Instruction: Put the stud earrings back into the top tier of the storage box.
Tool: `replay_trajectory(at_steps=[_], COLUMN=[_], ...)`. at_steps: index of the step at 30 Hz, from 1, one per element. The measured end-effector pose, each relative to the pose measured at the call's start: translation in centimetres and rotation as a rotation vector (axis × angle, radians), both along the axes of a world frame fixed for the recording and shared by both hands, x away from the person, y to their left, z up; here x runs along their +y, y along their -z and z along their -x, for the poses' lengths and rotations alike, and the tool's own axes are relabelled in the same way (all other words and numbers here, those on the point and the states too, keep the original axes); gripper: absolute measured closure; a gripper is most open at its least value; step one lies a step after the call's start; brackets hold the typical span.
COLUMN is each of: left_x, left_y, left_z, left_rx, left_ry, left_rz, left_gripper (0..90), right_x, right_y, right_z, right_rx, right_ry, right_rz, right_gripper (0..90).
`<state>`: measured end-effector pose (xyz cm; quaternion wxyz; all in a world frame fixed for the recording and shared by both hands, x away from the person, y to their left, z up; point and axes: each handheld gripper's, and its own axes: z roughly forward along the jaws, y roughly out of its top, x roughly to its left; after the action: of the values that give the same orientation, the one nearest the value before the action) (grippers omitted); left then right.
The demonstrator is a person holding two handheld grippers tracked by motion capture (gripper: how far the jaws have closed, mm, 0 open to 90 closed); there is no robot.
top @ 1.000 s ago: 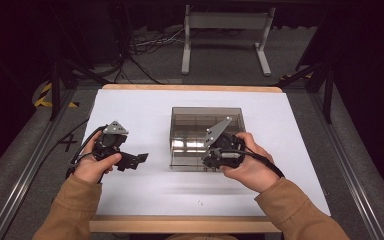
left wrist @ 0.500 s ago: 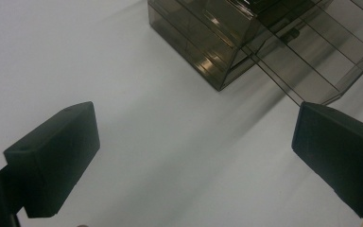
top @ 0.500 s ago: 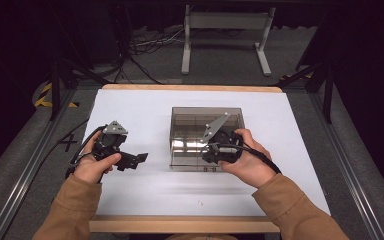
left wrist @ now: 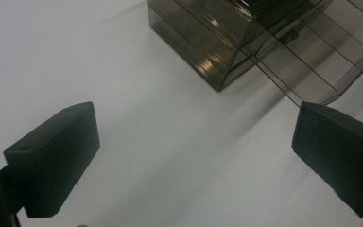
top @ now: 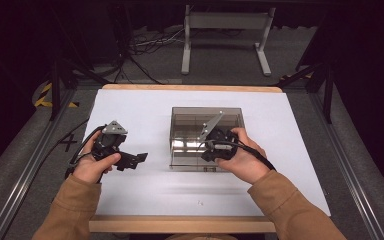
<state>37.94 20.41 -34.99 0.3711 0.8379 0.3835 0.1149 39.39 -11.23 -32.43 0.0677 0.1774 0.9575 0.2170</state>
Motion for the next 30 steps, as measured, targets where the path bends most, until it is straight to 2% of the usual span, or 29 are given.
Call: replay_trajectory(at_steps=[15,28,30], left_x=[-0.1,-0.1,-0.1], left_y=[0.0,0.0,0.0], left_z=[0.1,0.1,0.1], left_rx=[0.003,0.001,0.002], left_ry=[-0.001,0.001,0.000], left_rz=[0.004,0.003,0.003], left_gripper=[2.2,2.2,2.2], right_x=[0.6,0.6,0.6], right_y=[1.1,1.7,1.8], right_z=[-0.5,-0.9,-1.0], right_rx=[0.035,0.049,0.041], right_ry=[0.002,0.018,0.008], right_rz=[0.043,0.059,0.058], right_gripper=[86.5,86.1,86.0])
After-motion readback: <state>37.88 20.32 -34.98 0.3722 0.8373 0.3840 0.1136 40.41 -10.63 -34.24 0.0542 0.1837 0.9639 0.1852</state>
